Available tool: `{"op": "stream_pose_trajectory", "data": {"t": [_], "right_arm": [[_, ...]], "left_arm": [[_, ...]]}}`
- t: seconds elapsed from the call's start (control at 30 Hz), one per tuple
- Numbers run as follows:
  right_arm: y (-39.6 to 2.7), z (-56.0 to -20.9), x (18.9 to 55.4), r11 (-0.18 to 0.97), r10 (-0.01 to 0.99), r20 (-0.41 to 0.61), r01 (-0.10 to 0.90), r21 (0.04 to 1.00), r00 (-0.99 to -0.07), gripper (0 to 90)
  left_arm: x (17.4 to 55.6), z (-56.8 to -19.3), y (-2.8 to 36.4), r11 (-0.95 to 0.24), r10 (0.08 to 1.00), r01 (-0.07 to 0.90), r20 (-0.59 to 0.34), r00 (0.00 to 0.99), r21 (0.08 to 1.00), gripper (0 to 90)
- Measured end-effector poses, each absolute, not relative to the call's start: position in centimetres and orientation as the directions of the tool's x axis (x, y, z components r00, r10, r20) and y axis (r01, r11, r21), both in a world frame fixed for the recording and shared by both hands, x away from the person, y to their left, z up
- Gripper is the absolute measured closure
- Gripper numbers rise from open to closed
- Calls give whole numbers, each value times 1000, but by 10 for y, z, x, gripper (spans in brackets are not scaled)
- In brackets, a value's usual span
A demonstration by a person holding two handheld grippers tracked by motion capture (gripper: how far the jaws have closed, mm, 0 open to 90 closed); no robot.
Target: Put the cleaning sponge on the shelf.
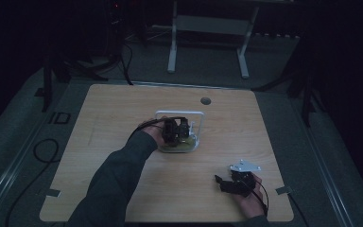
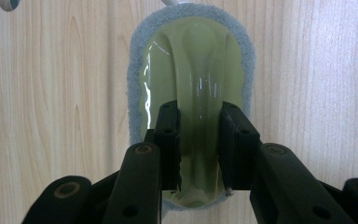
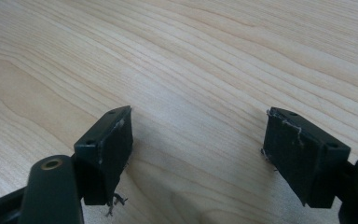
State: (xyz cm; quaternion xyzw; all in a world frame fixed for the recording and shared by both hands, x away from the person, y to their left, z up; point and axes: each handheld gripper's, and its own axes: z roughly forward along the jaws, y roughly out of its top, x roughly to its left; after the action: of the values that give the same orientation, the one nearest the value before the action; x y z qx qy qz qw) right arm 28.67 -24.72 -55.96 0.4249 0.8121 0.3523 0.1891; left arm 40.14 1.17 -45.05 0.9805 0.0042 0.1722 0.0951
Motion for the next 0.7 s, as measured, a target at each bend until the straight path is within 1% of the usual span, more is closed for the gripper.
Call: {"op": "stream_pose_trajectory", "data": {"t": [0.7], "right_arm": [[-247,-560,287,391,823,-8,557,733,-567,235]], "left_arm": [[405,-461,3,-985,27,-40,387,922,166,714]]}}
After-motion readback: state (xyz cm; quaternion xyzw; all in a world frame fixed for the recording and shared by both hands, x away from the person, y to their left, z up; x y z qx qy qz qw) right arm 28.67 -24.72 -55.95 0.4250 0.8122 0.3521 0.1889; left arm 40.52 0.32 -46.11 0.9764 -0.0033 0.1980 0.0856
